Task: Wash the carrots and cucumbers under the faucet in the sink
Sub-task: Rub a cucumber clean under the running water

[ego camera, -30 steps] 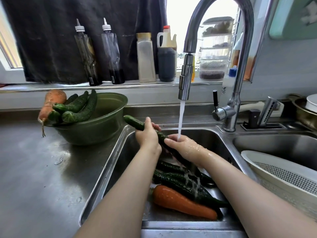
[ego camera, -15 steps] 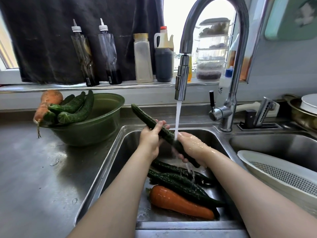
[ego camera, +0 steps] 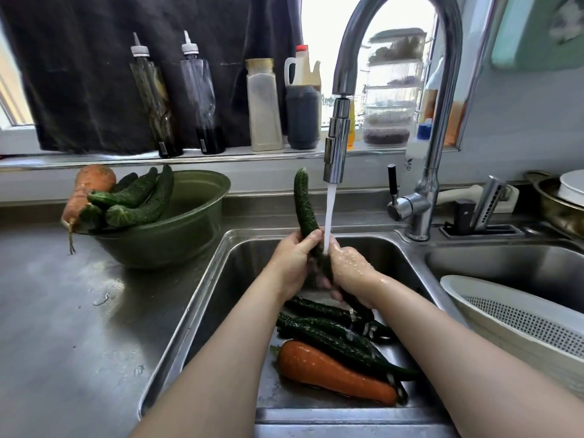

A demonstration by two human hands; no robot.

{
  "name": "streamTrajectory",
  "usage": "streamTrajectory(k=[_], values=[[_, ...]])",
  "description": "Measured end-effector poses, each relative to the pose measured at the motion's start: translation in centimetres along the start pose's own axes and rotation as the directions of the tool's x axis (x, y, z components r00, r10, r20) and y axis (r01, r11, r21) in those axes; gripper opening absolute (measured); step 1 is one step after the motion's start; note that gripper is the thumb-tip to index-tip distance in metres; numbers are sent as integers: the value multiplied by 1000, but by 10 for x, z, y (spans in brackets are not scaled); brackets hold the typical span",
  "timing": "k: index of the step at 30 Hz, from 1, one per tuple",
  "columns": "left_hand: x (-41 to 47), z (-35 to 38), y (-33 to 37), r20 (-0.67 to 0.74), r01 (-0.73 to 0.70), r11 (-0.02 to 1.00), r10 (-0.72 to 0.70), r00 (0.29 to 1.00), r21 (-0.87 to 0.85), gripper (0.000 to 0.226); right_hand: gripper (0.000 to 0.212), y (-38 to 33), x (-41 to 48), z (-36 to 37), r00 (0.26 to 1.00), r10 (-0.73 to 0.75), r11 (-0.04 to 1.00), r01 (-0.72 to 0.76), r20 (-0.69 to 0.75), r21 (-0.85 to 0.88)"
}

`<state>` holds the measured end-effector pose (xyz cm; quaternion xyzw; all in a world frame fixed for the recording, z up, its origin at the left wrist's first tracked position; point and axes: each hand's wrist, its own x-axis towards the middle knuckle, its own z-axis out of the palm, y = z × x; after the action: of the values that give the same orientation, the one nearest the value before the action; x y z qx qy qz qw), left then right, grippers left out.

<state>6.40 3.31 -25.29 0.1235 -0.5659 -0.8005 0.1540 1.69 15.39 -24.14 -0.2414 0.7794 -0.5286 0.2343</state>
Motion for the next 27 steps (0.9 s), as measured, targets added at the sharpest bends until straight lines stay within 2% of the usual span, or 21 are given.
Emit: streamTrajectory(k=[2,4,6,10,12,14,16,18,20,22,23,25,26,27], values=[[-2,4,-2,-4,32,997,-31,1000,74,36,83,1,-1,-4,997,74,996,-75,16,42],[-3,8,-5,-102,23,973,1,995,231,34,85,4,-1,-6,988,119,990,-125,98,64],[-3,11,-6,-202,4,949,63,977,315,30,86,5,-1,-6,977,146,984,-161,156,83],[1,10,-3,-387,-125,980,177,905,157,26,71,1,3,-2,968,105,982,-137,229,129],[1,7,0,-453,-189,977,212,866,97,24,63,3,5,-3,963,64,992,-89,262,87],[0,4,4,-498,-223,975,201,843,15,26,57,4,3,-4,955,39,999,-30,293,-36],[1,0,7,-534,-190,978,118,837,-81,28,45,3,-1,0,955,12,994,20,296,-107],[3,-4,10,-483,-90,977,-15,875,-193,29,50,-1,-1,6,981,-16,983,51,191,-176],[3,-6,12,-329,9,961,-103,939,-276,27,50,-3,2,5,994,-95,952,109,63,-287],[1,-5,15,-193,40,922,-123,973,-386,10,39,-1,4,2,990,-139,895,132,15,-426],[0,-3,17,-147,42,899,-117,982,-435,6,39,-1,3,0,992,-124,893,104,-18,-437],[1,1,19,-89,40,876,-94,992,-481,9,44,1,5,-6,999,-11,967,0,-42,-254],[1,2,19,-93,39,883,-93,991,-468,11,49,1,4,-6,999,36,982,-41,-34,-184],[3,3,18,-127,35,899,-100,987,-437,13,44,1,2,-6,1000,22,985,-25,-19,-169]])
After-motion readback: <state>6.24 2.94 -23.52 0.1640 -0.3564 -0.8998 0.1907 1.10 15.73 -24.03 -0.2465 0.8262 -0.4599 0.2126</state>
